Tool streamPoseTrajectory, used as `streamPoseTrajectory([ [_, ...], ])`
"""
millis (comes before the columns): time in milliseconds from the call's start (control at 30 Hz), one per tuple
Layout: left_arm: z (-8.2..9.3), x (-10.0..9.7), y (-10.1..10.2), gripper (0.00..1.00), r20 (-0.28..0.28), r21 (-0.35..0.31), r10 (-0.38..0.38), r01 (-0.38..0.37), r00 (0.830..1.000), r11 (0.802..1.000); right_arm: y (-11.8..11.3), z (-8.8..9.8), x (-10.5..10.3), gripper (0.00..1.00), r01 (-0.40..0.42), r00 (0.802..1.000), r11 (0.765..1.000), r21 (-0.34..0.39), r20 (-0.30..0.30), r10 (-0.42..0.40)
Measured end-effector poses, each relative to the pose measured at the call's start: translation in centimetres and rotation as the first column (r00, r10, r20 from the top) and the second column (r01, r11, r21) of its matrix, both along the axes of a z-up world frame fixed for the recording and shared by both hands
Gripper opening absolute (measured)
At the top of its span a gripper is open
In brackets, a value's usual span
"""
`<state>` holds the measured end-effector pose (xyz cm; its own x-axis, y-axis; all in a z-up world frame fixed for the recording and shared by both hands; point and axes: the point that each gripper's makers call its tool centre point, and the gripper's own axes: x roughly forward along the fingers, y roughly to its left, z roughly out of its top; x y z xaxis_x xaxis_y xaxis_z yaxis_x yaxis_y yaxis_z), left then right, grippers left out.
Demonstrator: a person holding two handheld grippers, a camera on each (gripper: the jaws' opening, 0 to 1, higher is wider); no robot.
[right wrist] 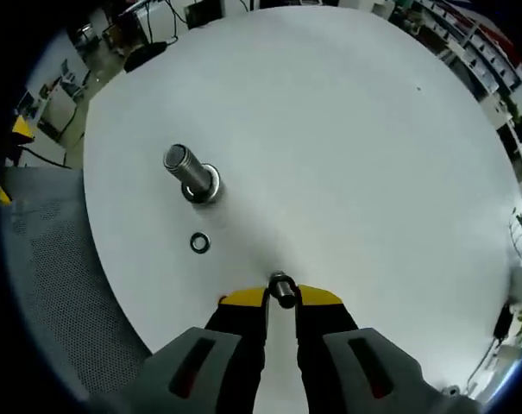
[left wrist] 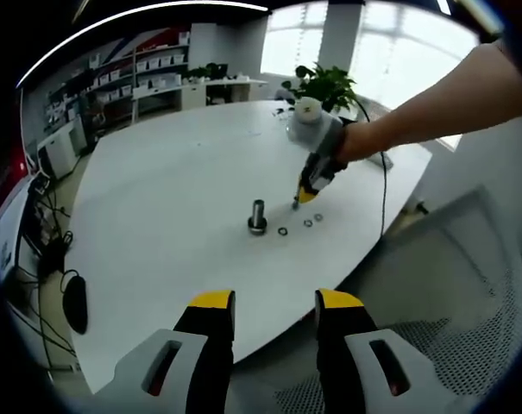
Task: Place the washer onto the threaded stud by aligning its center hole with the stud, sliding it down to the base, and recovering from edge contact or off-axis alignment until the washer reaches the visible bottom stop.
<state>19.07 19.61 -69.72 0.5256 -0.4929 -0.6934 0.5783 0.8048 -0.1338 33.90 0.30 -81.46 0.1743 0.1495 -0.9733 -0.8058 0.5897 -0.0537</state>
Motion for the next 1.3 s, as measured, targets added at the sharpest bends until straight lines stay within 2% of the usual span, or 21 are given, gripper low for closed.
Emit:
streamPoseTrajectory([
  [233,-0.1,0.1,0.2,0.35,-0.002,0.005,0.012,-0.012,1.0,1.0,0.3,-0.4,-1.2,0.14,0.059,0.998,0.998,0.037,-0.026,-0.058],
  [433,0.0,0.2,0.4,0.35,-0.001,0.008,0.021,-0.021,1.0,1.0,-0.5,-1.0,-1.4,0.13,0.05,0.998,0.999,0.02,-0.038,-0.05],
  [767,-0.1,0.2,0.4,0.35,-0.004,0.007,0.023,-0.023,1.0,1.0,-1.6,-0.6,-1.9,0.16,0.073,0.997,0.997,0.033,-0.037,-0.071],
  [933,0.0,0.2,0.3,0.35,-0.01,-0.008,0.023,-0.023,1.0,1.0,-2.4,-0.4,-3.0,0.18,0.101,0.994,0.994,0.032,-0.047,-0.1],
  [1000,0.0,0.1,0.3,0.35,-0.01,-0.009,0.022,-0.022,1.0,1.0,-2.5,-0.5,-3.3,0.17,0.105,0.992,0.994,0.034,-0.068,-0.102],
  [1100,-0.1,0.0,0.1,0.35,-0.011,-0.007,0.011,-0.011,1.0,1.0,-3.1,-0.7,-3.2,0.18,0.071,0.995,0.997,0.021,-0.067,-0.069],
  [1233,-0.1,0.0,0.0,0.35,-0.011,-0.009,0.005,-0.005,1.0,1.0,-3.6,-1.1,-3.4,0.2,0.065,0.996,0.998,0.023,-0.066,-0.064],
  [1300,-0.1,-0.1,0.0,0.35,-0.013,-0.008,0.002,-0.003,1.0,1.0,-3.3,-1.3,-3.7,0.2,0.101,0.991,0.994,0.047,-0.092,-0.096],
])
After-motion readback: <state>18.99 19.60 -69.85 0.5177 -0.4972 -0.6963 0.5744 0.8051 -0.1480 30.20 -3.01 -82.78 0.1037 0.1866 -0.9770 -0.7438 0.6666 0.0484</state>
